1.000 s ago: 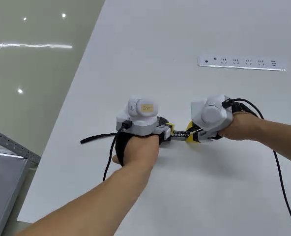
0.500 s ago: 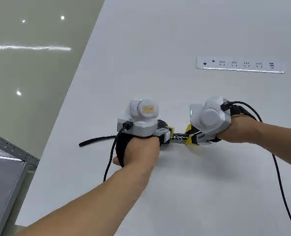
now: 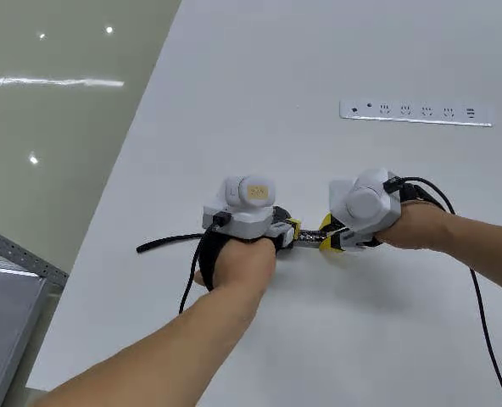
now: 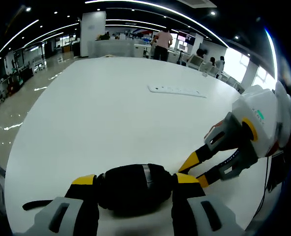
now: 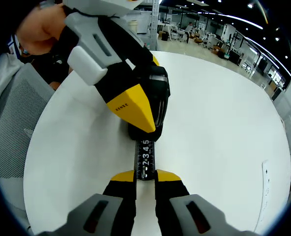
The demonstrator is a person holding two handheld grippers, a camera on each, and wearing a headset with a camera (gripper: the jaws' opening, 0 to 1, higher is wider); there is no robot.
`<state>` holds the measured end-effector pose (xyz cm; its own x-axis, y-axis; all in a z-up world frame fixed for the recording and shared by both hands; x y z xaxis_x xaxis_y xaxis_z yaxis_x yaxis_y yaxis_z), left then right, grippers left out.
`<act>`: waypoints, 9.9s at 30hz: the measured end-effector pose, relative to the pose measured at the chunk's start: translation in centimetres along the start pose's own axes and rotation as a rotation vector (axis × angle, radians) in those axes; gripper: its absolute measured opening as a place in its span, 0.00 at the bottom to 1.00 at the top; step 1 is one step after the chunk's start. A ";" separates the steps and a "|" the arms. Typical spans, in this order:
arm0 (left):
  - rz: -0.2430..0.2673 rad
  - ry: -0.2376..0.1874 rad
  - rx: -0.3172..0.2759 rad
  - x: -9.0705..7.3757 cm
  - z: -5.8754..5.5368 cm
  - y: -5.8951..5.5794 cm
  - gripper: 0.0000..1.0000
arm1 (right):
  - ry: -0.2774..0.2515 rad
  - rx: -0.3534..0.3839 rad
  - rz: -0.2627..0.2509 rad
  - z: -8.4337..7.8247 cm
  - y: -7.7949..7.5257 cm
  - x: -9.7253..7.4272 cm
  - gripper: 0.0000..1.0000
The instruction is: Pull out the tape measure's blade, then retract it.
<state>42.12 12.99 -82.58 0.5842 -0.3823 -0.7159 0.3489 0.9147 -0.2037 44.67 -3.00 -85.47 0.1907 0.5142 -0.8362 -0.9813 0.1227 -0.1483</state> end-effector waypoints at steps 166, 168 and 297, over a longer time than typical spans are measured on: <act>-0.055 -0.030 0.043 -1.4 -1.0 0.9 0.64 | -0.091 0.198 -0.146 2.4 1.3 1.2 0.28; -0.057 -0.039 0.062 -1.6 -1.0 0.9 0.64 | -0.095 0.231 -0.163 2.5 1.4 0.9 0.31; -0.089 -0.170 0.021 -22.2 -7.2 -3.6 1.00 | -0.326 0.908 -0.528 3.8 19.9 -21.9 0.67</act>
<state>22.62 19.13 -70.78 0.6651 -0.4799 -0.5722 0.4188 0.8740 -0.2463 21.02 -8.59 -68.08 0.7095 0.3966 -0.5825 -0.4151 0.9032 0.1094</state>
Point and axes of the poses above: the centre of the closed fingertips' face, and the gripper's own axes: x roughly forward along the fingers, y roughly to its left, z roughly out of its top, the point moved 10 cm from there along -x, roughly backward along the fingers, and after that the axes turned 7 degrees about -z, right-handed, at the moved point
